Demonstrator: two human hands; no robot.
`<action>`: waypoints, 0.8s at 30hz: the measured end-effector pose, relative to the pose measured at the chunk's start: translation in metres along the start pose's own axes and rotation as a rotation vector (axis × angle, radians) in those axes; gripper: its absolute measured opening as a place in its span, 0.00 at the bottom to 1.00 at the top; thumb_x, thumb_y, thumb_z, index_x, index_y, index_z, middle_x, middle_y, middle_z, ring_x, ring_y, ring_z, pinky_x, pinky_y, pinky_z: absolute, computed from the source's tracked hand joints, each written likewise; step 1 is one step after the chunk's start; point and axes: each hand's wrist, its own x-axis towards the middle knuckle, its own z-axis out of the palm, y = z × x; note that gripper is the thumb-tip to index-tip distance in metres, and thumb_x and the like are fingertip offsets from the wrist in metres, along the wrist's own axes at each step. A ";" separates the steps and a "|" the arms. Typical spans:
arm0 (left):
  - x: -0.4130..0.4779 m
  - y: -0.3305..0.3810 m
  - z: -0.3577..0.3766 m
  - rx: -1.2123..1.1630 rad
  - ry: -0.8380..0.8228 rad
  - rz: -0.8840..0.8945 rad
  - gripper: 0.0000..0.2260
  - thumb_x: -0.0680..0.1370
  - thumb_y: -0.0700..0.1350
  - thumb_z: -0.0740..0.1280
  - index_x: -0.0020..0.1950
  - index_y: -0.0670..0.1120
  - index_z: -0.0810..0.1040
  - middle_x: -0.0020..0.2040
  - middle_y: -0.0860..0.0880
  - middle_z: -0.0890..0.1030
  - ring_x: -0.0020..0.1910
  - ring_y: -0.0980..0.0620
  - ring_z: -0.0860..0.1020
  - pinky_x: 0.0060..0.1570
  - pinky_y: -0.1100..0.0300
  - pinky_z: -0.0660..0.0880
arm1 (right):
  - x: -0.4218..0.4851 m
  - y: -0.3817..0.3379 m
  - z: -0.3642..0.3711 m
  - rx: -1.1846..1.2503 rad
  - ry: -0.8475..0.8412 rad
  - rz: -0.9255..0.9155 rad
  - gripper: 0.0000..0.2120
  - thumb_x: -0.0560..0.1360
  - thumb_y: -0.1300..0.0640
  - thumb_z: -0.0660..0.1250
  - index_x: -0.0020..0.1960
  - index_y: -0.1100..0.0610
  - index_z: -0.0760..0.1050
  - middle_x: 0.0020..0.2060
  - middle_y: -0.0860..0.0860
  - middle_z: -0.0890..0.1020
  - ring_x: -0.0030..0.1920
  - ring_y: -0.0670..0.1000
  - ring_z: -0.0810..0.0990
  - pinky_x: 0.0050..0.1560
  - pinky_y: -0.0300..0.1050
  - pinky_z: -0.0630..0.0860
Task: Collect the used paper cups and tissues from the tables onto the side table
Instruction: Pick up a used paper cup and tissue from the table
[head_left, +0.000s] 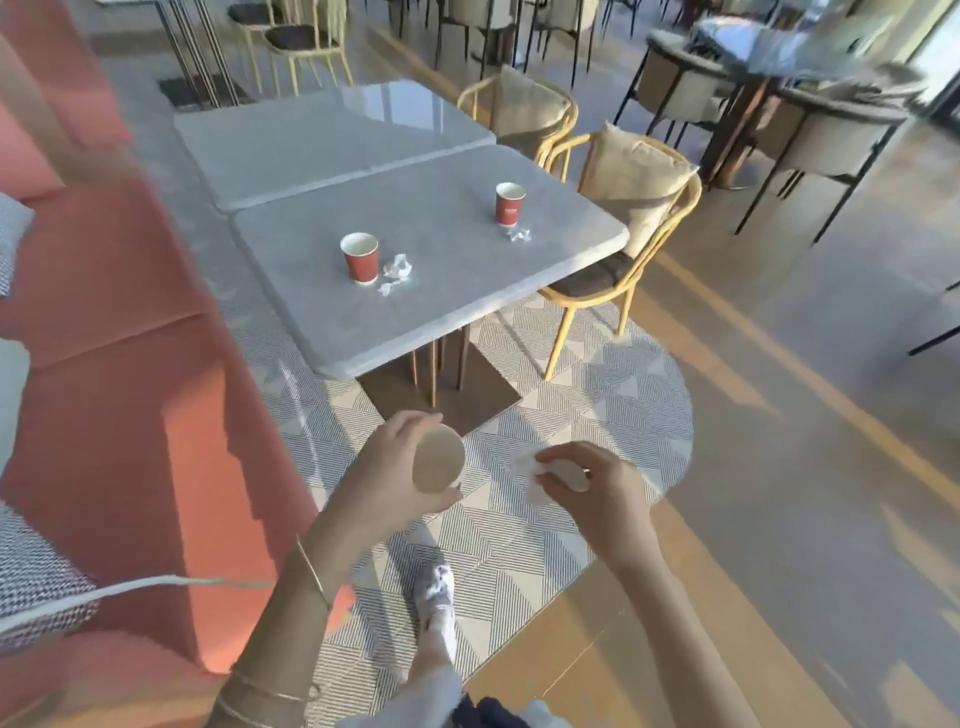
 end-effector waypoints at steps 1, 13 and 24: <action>0.016 -0.005 -0.003 0.000 0.014 -0.003 0.38 0.62 0.56 0.77 0.68 0.51 0.67 0.64 0.55 0.68 0.59 0.56 0.69 0.58 0.57 0.68 | 0.016 0.001 0.004 -0.001 0.003 -0.007 0.09 0.66 0.63 0.74 0.44 0.53 0.81 0.40 0.42 0.82 0.39 0.43 0.79 0.40 0.30 0.71; 0.183 -0.072 -0.072 0.010 0.170 -0.087 0.36 0.60 0.53 0.79 0.64 0.50 0.70 0.61 0.54 0.71 0.59 0.53 0.71 0.58 0.59 0.67 | 0.224 -0.025 0.061 0.032 -0.070 -0.103 0.10 0.65 0.64 0.75 0.44 0.54 0.82 0.42 0.45 0.83 0.40 0.46 0.79 0.41 0.32 0.72; 0.272 -0.124 -0.093 0.020 0.265 -0.226 0.36 0.61 0.53 0.78 0.66 0.48 0.70 0.62 0.51 0.72 0.60 0.50 0.72 0.60 0.59 0.66 | 0.355 -0.009 0.126 0.067 -0.265 -0.078 0.10 0.65 0.63 0.74 0.42 0.50 0.82 0.40 0.43 0.83 0.39 0.42 0.79 0.41 0.31 0.71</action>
